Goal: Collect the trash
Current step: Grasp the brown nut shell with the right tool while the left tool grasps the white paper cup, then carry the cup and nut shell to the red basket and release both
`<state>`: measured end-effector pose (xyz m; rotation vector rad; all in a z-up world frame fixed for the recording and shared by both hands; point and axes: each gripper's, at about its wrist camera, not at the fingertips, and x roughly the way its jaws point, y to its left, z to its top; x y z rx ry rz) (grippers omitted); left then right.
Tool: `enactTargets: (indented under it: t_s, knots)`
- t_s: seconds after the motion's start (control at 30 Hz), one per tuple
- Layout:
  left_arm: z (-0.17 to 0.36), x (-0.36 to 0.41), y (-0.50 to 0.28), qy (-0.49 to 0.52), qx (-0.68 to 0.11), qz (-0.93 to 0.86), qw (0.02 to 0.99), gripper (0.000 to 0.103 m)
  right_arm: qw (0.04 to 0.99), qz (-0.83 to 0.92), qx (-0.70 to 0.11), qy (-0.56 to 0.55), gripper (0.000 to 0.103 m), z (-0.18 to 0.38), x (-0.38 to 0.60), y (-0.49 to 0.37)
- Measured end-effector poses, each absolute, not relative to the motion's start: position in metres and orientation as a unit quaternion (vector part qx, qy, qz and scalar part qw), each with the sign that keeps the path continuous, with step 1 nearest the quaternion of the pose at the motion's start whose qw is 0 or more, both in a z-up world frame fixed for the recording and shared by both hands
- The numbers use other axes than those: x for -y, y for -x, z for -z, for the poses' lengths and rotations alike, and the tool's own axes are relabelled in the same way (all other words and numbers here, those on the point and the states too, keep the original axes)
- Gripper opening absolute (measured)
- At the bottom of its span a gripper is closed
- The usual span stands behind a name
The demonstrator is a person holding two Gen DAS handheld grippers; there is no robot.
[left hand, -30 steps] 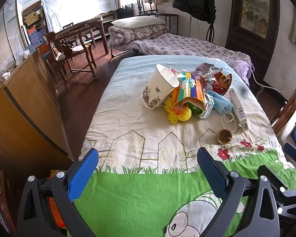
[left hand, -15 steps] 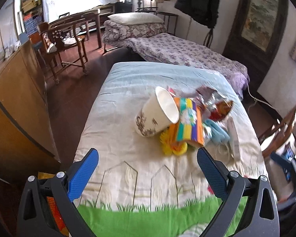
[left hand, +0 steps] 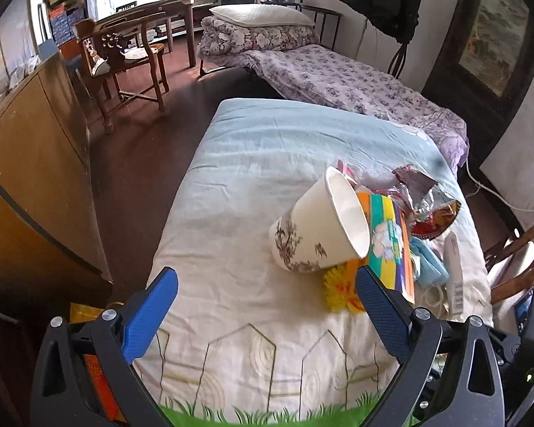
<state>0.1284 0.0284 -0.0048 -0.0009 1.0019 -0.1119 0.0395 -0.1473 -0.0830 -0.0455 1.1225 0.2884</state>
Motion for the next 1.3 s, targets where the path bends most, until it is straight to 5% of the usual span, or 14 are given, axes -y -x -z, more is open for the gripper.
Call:
enactTargets:
  t_s: [0.1,0.5,0.87,0.93,1.03,1.3]
  knots:
    - [0.005,-0.024,-0.142,0.009,-0.490,0.060,0.870,0.097,0.839,-0.134,-0.527,0.018,0.013,0.082,0.147,-0.038]
    - [0.021,0.010,-0.192,0.017,-0.531,0.043,0.846,0.097,0.856,-0.139,-0.495,-0.054,0.013,0.074,0.155,-0.025]
    - [0.051,-0.006,-0.199,0.043,-0.568,0.024,0.822,0.051,0.852,-0.153,-0.496,-0.069,0.013,0.076,0.159,-0.029]
    - [0.050,-0.006,-0.199,0.038,-0.568,0.027,0.821,0.023,0.853,-0.150,-0.496,-0.067,0.013,0.076,0.158,-0.029]
    - [0.052,-0.008,-0.197,0.037,-0.576,0.028,0.816,0.006,0.855,-0.146,-0.494,-0.063,0.013,0.076,0.156,-0.029]
    - [0.043,-0.046,-0.170,0.067,-0.568,0.018,0.820,0.003,0.863,-0.137,-0.483,-0.055,0.013,0.067,0.155,-0.020]
